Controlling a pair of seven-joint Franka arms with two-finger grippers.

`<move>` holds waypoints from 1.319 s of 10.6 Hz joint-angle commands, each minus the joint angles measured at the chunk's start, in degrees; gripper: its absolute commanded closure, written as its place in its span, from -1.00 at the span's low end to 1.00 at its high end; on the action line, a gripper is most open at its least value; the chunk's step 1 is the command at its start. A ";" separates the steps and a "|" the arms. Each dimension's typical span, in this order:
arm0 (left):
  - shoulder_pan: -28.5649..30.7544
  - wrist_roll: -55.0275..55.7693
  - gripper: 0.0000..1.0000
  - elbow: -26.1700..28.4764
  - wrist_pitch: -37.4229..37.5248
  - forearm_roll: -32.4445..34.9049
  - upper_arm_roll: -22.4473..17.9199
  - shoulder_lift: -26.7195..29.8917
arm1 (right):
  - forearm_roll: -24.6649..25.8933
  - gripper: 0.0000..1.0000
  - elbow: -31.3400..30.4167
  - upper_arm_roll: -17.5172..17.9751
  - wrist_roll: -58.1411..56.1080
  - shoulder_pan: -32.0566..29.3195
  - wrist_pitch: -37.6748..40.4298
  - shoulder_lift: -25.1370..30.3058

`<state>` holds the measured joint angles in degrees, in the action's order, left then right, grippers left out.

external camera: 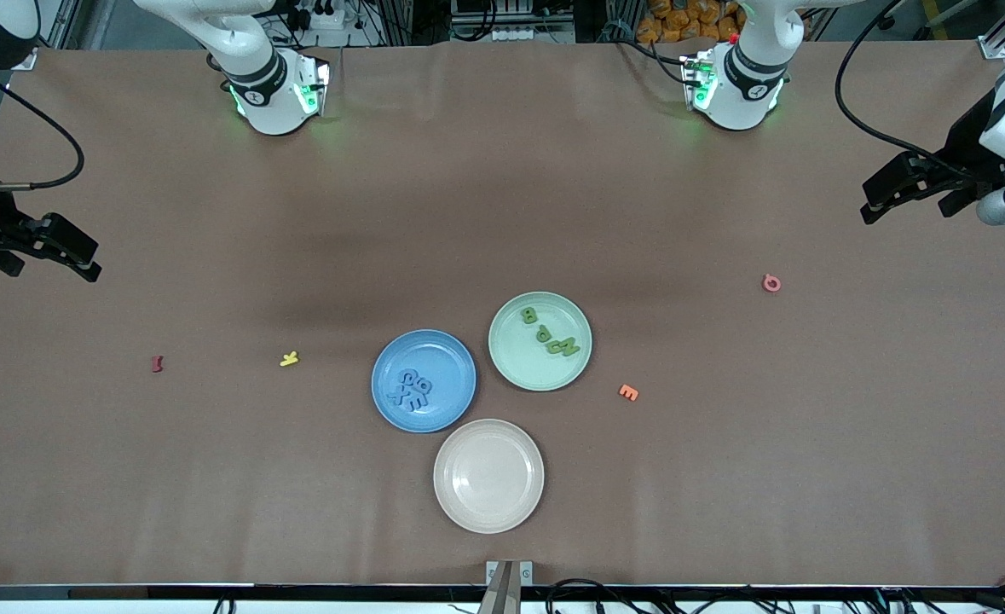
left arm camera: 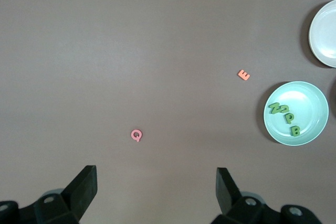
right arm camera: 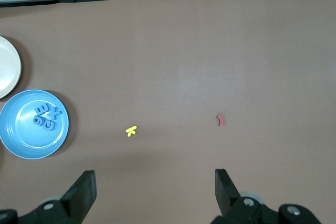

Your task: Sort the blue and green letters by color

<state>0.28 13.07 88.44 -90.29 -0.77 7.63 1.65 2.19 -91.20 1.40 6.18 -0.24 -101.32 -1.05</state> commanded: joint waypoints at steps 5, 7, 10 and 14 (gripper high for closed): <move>-0.02 -1.12 -1.00 -0.46 -0.59 1.38 0.10 -0.24 | -0.17 -1.00 1.64 -0.17 0.68 0.59 8.50 0.26; -0.10 -1.12 -1.00 -0.46 -0.59 1.47 0.10 -0.24 | -0.08 -1.00 1.64 -0.17 0.68 0.59 8.51 0.26; -0.10 -1.12 -1.00 -0.55 -0.59 1.47 0.10 -0.24 | -0.17 -1.00 1.99 -0.17 0.68 0.59 8.69 0.26; -0.10 -1.12 -1.00 -0.46 -0.68 1.47 0.10 -0.16 | -0.25 -1.00 1.91 -0.17 0.77 0.77 9.04 0.17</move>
<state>0.28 13.07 88.44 -90.64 -0.72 7.63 1.60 2.20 -89.86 1.47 6.18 0.01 -93.43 -1.01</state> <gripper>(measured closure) 0.000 0.000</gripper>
